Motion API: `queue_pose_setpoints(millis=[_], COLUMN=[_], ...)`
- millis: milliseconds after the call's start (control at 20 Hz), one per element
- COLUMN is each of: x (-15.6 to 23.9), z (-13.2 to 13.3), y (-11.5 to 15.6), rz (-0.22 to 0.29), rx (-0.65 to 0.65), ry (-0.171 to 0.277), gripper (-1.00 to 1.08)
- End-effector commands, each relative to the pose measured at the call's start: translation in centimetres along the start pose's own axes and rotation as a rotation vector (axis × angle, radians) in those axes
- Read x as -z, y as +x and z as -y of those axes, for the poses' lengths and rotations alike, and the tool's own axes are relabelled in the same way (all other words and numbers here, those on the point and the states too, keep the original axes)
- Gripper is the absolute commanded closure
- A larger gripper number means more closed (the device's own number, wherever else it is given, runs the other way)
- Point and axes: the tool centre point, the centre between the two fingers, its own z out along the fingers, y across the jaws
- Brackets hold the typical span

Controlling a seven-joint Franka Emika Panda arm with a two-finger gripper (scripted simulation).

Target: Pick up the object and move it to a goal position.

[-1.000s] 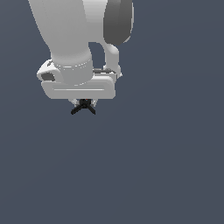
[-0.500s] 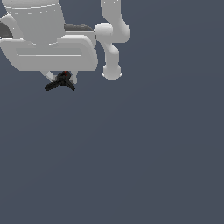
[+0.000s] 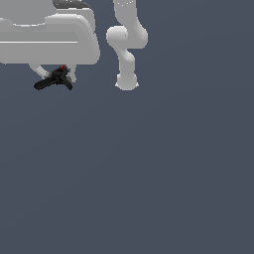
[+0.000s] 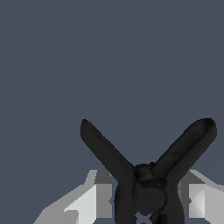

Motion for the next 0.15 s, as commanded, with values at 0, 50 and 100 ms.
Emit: queue_pose_setpoints(millis=[0,50,100], x=[0.26,0.29,0.30], z=[-0.13,-0.14,-0.15], y=[0.02,0.02,0.03], rz=[0.000,0.000,0.000], rx=[0.001,0.001,0.001], ry=[0.000,0.000,0.000], gripper=[1.08,1.08,1.08])
